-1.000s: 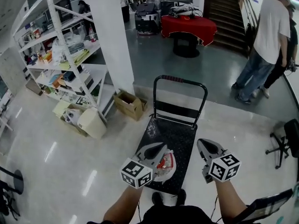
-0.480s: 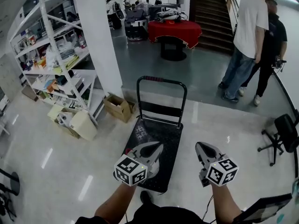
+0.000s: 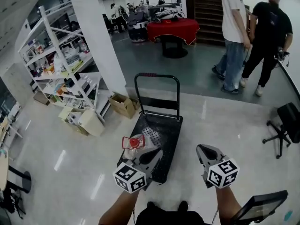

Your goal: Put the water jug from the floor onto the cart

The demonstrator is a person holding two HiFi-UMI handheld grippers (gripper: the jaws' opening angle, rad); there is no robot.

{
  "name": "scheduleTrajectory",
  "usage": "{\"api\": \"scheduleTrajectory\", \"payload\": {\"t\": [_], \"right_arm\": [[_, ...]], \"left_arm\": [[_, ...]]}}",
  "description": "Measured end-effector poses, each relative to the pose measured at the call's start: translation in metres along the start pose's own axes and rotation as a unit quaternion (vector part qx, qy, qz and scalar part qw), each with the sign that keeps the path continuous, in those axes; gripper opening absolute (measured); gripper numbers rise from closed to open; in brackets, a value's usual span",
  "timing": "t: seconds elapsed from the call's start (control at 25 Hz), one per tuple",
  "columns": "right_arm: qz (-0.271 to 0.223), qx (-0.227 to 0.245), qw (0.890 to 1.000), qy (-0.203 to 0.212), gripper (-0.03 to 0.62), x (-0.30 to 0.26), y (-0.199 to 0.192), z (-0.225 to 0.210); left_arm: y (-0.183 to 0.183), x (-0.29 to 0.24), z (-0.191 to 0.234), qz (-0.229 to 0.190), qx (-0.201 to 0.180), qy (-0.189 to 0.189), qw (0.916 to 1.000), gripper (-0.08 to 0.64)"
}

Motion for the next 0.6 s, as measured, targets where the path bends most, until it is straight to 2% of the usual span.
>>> {"api": "scheduleTrajectory", "payload": {"t": [0.12,0.28,0.48,0.6], "right_arm": [[-0.014,0.000,1.000,-0.004,0.003,0.028,-0.002,0.015],[-0.021,0.009,1.000,-0.019,0.003,0.063,-0.011,0.052],[-0.020,-0.012,0.999,-0.043,0.003,0.096,-0.042,0.114],[-0.010,-0.015,0.998,-0.055,0.003,0.110,-0.060,0.151]], "left_arm": [[-0.008,0.012,-0.029,0.003,0.002,-0.009,1.0000,0.002],[-0.017,0.043,-0.064,-0.008,-0.010,-0.040,0.9991,0.002],[-0.045,0.104,-0.094,-0.001,-0.025,-0.077,0.9967,0.002],[-0.057,0.137,-0.103,-0.010,-0.014,-0.092,0.9956,0.002]]}}
Point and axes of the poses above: the fingertips, and each gripper's own axes: x backward along the fingers, z to its left, y out of its top, the point moved 5 cm from there along x, backward along the fingers, and after that the axes turned 4 degrees about z, right-handed, at the moved point
